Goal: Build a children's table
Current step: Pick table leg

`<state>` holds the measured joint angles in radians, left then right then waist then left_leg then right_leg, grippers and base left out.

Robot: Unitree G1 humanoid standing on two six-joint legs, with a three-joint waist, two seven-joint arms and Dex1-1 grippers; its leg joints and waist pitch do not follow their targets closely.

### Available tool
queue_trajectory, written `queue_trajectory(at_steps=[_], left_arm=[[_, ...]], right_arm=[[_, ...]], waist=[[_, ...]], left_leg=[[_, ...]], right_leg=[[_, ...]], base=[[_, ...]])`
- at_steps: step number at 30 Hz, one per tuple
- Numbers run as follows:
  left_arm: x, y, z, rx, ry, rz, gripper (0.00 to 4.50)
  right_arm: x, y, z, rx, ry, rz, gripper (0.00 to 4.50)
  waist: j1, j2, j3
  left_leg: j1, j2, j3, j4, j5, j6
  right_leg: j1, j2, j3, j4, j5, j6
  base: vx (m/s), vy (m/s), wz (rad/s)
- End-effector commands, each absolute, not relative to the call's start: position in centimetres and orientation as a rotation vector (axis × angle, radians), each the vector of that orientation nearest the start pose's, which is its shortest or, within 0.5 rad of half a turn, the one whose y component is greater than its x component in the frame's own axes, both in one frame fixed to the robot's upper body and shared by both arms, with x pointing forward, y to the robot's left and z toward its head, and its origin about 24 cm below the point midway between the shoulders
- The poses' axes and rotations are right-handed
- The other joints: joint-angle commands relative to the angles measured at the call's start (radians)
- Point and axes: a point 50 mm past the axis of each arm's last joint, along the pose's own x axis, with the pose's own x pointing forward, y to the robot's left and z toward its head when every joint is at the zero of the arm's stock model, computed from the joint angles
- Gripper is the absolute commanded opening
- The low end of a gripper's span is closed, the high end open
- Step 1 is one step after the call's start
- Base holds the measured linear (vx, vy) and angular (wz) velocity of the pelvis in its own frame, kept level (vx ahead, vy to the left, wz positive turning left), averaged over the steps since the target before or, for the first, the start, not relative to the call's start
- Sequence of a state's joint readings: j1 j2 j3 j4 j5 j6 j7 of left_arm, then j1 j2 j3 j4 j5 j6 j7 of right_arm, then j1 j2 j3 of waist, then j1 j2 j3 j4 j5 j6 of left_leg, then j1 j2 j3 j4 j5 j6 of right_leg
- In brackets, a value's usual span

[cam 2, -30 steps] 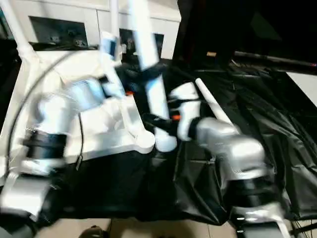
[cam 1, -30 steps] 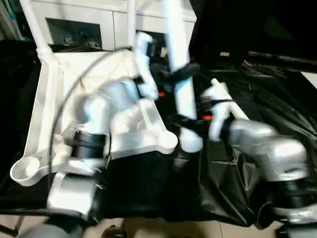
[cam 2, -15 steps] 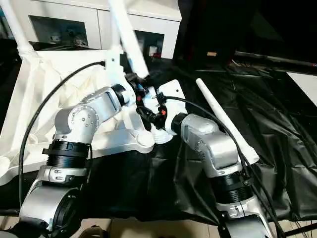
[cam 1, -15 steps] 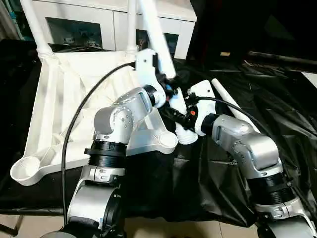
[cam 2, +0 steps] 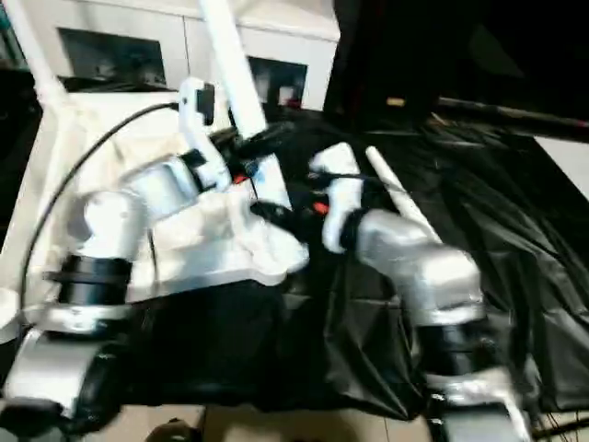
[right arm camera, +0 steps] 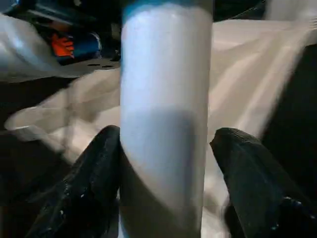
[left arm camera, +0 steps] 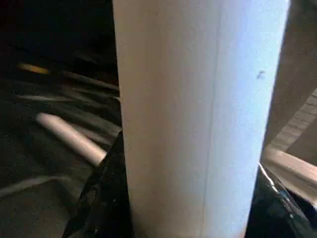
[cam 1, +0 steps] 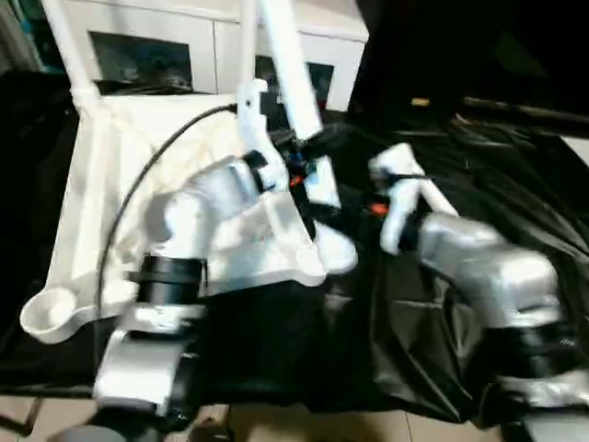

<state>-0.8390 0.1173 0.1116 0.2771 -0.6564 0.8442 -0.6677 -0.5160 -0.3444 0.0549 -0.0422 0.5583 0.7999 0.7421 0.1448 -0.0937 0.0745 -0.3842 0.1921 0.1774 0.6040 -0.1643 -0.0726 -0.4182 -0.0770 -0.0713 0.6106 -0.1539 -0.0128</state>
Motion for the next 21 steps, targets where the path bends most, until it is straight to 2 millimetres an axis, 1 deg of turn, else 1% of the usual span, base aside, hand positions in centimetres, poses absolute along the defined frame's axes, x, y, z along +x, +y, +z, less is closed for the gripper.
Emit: queue_trajectory(at_steps=[1,3,4,5,6,7,8,9,10,11,12,13,15,16,17,19,20,21], left_arm=[[33.4,6.3,20.7,-0.498,0.135,-1.295,1.86],[32.9,6.4,21.0,-0.483,0.138,-1.368,1.86],[32.5,6.4,21.2,-0.479,0.127,-1.413,1.86],[32.0,6.4,21.7,-0.486,0.108,-1.478,1.85],[31.9,6.4,21.8,-0.492,0.103,-1.495,1.85],[31.8,6.4,22.0,-0.502,0.093,-1.517,1.85],[31.7,6.4,22.2,-0.512,0.082,-1.535,1.85],[31.7,6.4,22.3,-0.520,0.072,-1.551,1.85],[31.7,6.3,22.4,-0.524,0.068,-1.553,1.85],[31.7,6.3,22.3,-0.523,0.071,-1.558,1.85],[31.7,6.3,22.3,-0.521,0.073,-1.561,1.84],[31.7,6.4,22.2,-0.519,0.075,-1.567,1.84],[31.7,6.4,22.1,-0.519,0.074,-1.568,1.84],[31.8,6.4,22.0,-0.499,0.062,-1.547,1.84],[31.9,6.4,22.0,-0.496,0.061,-1.538,1.84],[32.8,6.3,21.6,-0.474,0.073,-1.420,1.84],[32.8,6.3,21.6,-0.474,0.074,-1.414,1.84],[33.5,6.3,21.3,-0.452,0.081,-1.329,1.84]], right_arm=[[29.8,-13.0,14.4,0.221,0.264,1.078,3.01],[29.4,-13.1,14.3,0.214,0.277,1.112,3.01],[29.1,-13.0,14.3,0.211,0.285,1.134,3.01],[28.6,-12.9,14.1,0.210,0.298,1.164,3.01],[28.5,-12.8,14.1,0.210,0.302,1.171,2.73],[28.5,-12.7,14.1,0.215,0.307,1.177,2.73],[28.4,-12.7,14.0,0.221,0.312,1.182,2.67],[28.3,-12.5,14.0,0.224,0.317,1.190,2.67],[28.3,-12.4,13.9,0.224,0.319,1.193,2.49],[28.3,-12.3,13.9,0.225,0.322,1.195,2.49],[28.3,-12.2,13.9,0.226,0.324,1.196,2.26],[28.3,-12.2,13.9,0.226,0.325,1.196,2.22],[28.3,-12.1,13.9,0.225,0.325,1.194,2.07],[28.4,-12.1,13.9,0.221,0.322,1.183,2.07],[28.5,-12.1,13.9,0.220,0.321,1.181,1.95],[28.7,-12.2,13.8,0.213,0.313,1.151,1.88],[28.7,-12.2,13.8,0.213,0.313,1.150,1.86],[28.9,-12.2,13.8,0.210,0.309,1.137,1.86]], waist=[[0.000,0.006,-0.086],[-0.002,0.005,-0.085],[-0.002,0.007,-0.083],[-0.003,0.004,-0.082],[-0.001,0.007,-0.083],[-0.004,0.008,-0.081],[-0.004,0.007,-0.082],[-0.004,0.008,-0.081],[-0.004,0.008,-0.081],[-0.004,0.007,-0.080],[-0.004,0.008,-0.080],[-0.003,0.007,-0.081],[-0.002,0.007,-0.081],[-0.001,0.007,-0.081],[-0.001,0.007,-0.082],[-0.001,0.007,-0.083],[-0.001,0.007,-0.084],[-0.001,0.007,-0.083]], left_leg=[[0.020,0.031,-0.007,-0.067,-0.138,0.000],[0.018,0.032,-0.008,-0.067,-0.149,-0.007],[0.020,0.032,-0.008,-0.068,-0.170,-0.014],[0.019,0.032,-0.008,-0.069,-0.176,-0.017],[0.021,0.033,-0.008,-0.069,-0.178,-0.023],[0.020,0.034,-0.010,-0.071,-0.191,-0.028],[0.021,0.033,-0.010,-0.070,-0.195,-0.030],[0.022,0.032,-0.009,-0.070,-0.204,-0.033],[0.023,0.033,-0.010,-0.071,-0.215,-0.036],[0.024,0.033,-0.010,-0.071,-0.220,-0.038],[0.024,0.033,-0.011,-0.071,-0.226,-0.041],[0.025,0.034,-0.012,-0.071,-0.225,-0.043],[0.024,0.034,-0.012,-0.072,-0.220,-0.043],[0.023,0.034,-0.012,-0.072,-0.215,-0.044],[0.022,0.035,-0.013,-0.072,-0.213,-0.045],[0.020,0.035,-0.013,-0.072,-0.200,-0.046],[0.019,0.036,-0.013,-0.071,-0.196,-0.047],[0.020,0.035,-0.012,-0.072,-0.198,-0.046]], right_leg=[[0.063,-0.064,0.043,-0.056,-0.183,-0.147],[0.063,-0.066,0.042,-0.059,-0.203,-0.150],[0.062,-0.068,0.042,-0.063,-0.245,-0.143],[0.063,-0.069,0.042,-0.068,-0.265,-0.136],[0.061,-0.069,0.044,-0.066,-0.277,-0.131],[0.060,-0.069,0.042,-0.068,-0.293,-0.130],[0.061,-0.069,0.042,-0.070,-0.302,-0.129],[0.059,-0.069,0.041,-0.074,-0.326,-0.123],[0.057,-0.069,0.041,-0.076,-0.342,-0.115],[0.056,-0.069,0.041,-0.078,-0.355,-0.110],[0.056,-0.070,0.040,-0.080,-0.376,-0.102],[0.055,-0.070,0.041,-0.080,-0.379,-0.097],[0.055,-0.069,0.041,-0.079,-0.372,-0.095],[0.055,-0.069,0.041,-0.078,-0.364,-0.095],[0.055,-0.070,0.041,-0.077,-0.360,-0.096],[0.057,-0.070,0.041,-0.073,-0.332,-0.099],[0.058,-0.069,0.042,-0.070,-0.316,-0.102],[0.057,-0.069,0.041,-0.072,-0.308,-0.107]], base=[[0.000,0.000,0.00],[0.000,0.000,0.00],[0.000,0.000,0.00],[0.000,0.000,0.00],[0.000,0.000,0.00],[0.000,0.000,0.00],[0.000,0.000,0.00],[0.000,0.000,0.00],[0.000,0.000,0.00],[0.000,0.000,0.00],[0.000,0.000,0.00],[0.000,0.000,0.00],[0.000,0.000,0.00],[0.000,0.000,0.00],[0.000,0.000,0.00],[0.000,0.000,0.00],[0.000,0.000,0.00],[0.000,0.000,0.00]])
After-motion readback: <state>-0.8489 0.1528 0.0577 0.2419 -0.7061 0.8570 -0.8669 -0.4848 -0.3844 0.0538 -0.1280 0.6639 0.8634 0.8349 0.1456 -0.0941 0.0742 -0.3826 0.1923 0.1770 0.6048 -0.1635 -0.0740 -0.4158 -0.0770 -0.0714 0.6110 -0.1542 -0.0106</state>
